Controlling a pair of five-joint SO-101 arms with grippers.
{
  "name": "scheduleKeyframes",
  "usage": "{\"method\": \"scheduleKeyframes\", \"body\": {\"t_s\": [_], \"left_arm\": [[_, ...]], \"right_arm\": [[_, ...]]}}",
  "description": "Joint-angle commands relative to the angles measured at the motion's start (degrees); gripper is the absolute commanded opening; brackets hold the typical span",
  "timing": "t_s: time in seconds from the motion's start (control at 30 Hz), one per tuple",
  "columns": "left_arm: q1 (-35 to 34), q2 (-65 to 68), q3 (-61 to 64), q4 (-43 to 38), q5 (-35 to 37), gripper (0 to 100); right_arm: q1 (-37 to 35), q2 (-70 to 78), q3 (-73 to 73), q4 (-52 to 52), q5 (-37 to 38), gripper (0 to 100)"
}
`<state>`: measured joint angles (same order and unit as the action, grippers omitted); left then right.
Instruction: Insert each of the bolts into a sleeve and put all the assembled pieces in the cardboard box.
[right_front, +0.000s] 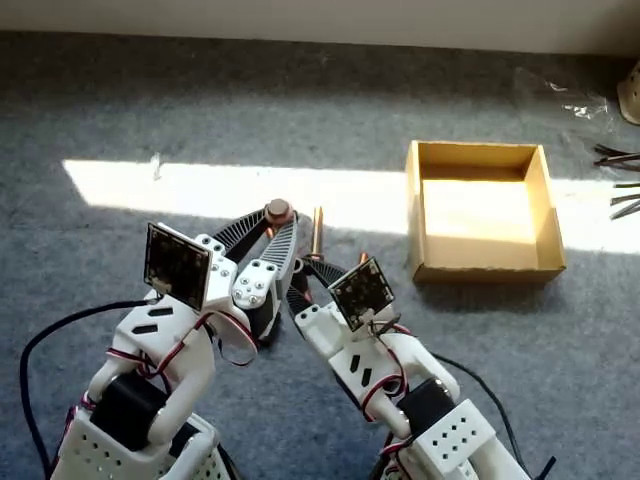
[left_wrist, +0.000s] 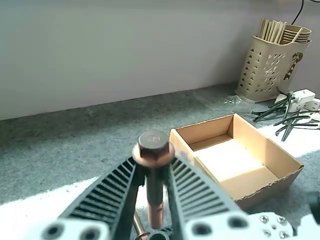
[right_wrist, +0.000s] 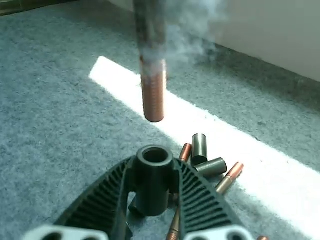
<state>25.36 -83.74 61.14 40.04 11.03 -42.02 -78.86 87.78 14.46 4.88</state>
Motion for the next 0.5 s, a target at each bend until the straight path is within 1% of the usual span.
{"method": "scheduleKeyframes", "body": {"t_s": [0.0, 0.1, 0.2, 0.3, 0.47], "left_arm": [[0.8, -0.7, -0.5, -0.5, 0.4, 0], [0.8, -0.7, -0.5, -0.5, 0.4, 0], [0.9, -0.7, -0.4, -0.3, 0.4, 0], [1.1, -0.8, -0.7, 2.5, 0.4, 0], [1.1, -5.1, -0.1, 3.3, 0.4, 0]], "right_arm": [[-0.6, 0.1, -3.6, -1.2, 3.1, 0.5], [-0.7, 0.1, -3.6, -1.2, 5.7, 0.5], [-0.7, 0.0, -3.7, -1.3, 6.0, 0.5], [-0.3, 0.0, -5.2, -1.3, 6.0, 0.5], [-0.5, 0.0, -6.5, -1.3, 5.7, 0.5]]}}
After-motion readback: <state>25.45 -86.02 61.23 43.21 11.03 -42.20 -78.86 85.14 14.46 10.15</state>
